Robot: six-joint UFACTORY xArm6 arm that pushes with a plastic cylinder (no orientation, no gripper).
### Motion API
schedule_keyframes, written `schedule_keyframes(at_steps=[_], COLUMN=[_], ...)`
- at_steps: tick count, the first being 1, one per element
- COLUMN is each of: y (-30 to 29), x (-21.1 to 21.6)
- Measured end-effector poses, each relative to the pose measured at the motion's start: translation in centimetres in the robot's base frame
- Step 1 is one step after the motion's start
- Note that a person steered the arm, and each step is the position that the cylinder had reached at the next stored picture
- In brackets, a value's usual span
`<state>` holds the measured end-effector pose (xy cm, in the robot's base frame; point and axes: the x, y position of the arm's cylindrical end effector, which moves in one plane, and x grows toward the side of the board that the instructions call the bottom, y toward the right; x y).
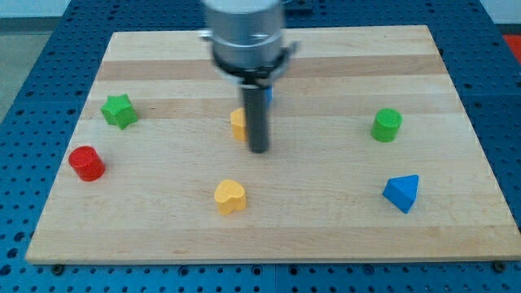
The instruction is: Push the blue cube top of the yellow hexagon
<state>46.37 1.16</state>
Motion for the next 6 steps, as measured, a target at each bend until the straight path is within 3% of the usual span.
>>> schedule_keyframes(at_steps=[1,2,4,5,6], y=[-2.6,6.4,10.3,7.5,0.3], x=[1.8,3.2,-4.4,-8.5,-10.4])
